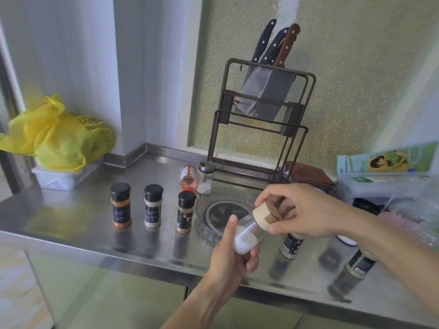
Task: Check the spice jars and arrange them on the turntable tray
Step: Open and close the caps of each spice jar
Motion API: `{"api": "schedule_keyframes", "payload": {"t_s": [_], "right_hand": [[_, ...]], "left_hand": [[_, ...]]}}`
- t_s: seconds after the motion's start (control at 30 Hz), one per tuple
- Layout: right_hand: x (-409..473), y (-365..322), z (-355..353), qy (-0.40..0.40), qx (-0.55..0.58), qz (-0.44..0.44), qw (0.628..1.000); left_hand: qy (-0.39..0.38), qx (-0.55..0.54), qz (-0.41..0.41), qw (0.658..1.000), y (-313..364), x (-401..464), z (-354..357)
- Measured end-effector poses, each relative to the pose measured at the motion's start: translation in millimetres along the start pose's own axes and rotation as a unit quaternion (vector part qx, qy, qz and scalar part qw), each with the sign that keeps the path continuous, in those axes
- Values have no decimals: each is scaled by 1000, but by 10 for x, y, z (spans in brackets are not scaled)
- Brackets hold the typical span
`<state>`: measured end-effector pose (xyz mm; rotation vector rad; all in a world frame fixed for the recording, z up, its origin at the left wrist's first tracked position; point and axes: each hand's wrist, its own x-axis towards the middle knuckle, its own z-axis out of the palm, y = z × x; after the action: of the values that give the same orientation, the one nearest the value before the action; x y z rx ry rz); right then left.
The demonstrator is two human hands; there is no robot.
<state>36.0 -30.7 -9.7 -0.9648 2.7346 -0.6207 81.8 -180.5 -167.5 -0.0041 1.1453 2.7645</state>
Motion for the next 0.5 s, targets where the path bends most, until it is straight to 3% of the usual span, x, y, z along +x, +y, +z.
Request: {"api": "schedule_keyframes", "payload": {"t_s": [0.27,0.5], "right_hand": [[-15,14,-44,21,111,54,992],[-98,114,-85,14,133,-16,991]], "left_hand": [[-62,0,26,998,81,-151,40],[16,-54,-58,997,172,-144,247]]}}
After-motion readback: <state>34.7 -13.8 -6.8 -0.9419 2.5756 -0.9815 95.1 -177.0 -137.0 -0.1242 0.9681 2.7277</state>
